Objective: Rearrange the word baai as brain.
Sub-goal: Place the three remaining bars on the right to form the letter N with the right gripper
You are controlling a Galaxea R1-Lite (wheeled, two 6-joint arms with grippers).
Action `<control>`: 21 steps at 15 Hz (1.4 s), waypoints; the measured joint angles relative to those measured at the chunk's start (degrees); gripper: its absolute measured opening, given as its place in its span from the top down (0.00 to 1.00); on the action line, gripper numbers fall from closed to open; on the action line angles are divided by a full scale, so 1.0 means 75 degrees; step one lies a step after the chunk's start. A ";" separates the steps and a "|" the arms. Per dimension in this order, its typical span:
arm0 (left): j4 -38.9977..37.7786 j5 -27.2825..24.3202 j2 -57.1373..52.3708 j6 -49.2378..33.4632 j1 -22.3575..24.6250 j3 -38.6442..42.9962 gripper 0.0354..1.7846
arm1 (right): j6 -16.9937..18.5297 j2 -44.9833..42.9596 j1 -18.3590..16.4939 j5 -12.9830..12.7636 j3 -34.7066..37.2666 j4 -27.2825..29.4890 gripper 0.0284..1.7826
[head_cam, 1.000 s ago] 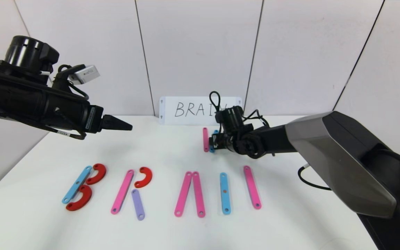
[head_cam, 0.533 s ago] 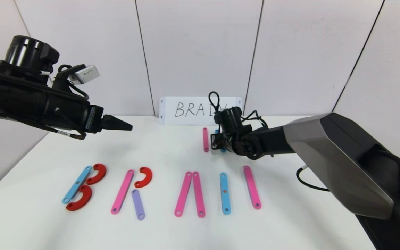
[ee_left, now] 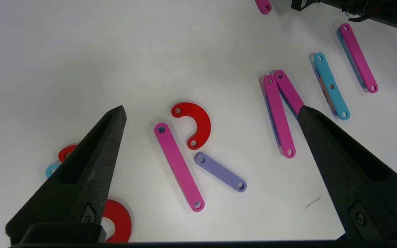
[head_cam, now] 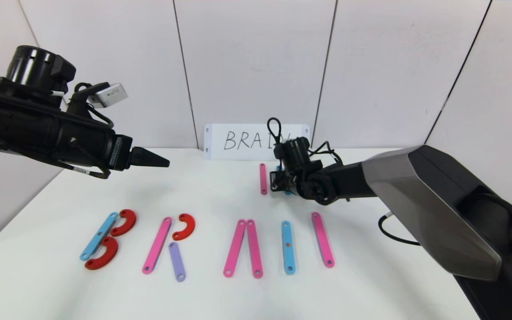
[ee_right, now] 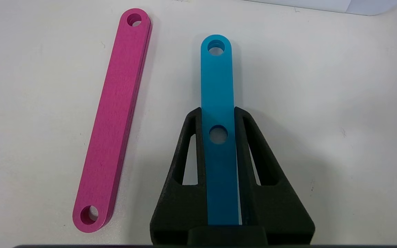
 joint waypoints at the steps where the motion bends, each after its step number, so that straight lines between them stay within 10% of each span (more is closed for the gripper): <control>1: 0.0000 0.0000 -0.0003 -0.0003 0.0003 0.0000 0.03 | -0.0003 -0.0036 -0.0002 -0.0003 0.0021 0.0020 0.86; 11: 0.0000 0.0003 -0.0018 0.0008 0.0007 0.0000 0.03 | -0.0146 -0.1775 -0.0101 0.0180 0.1627 -0.0007 0.86; 21: 0.0000 0.0000 -0.0011 0.0005 0.0000 0.0015 0.03 | -0.1591 -0.4953 -0.0821 0.2238 0.5960 -0.0598 0.86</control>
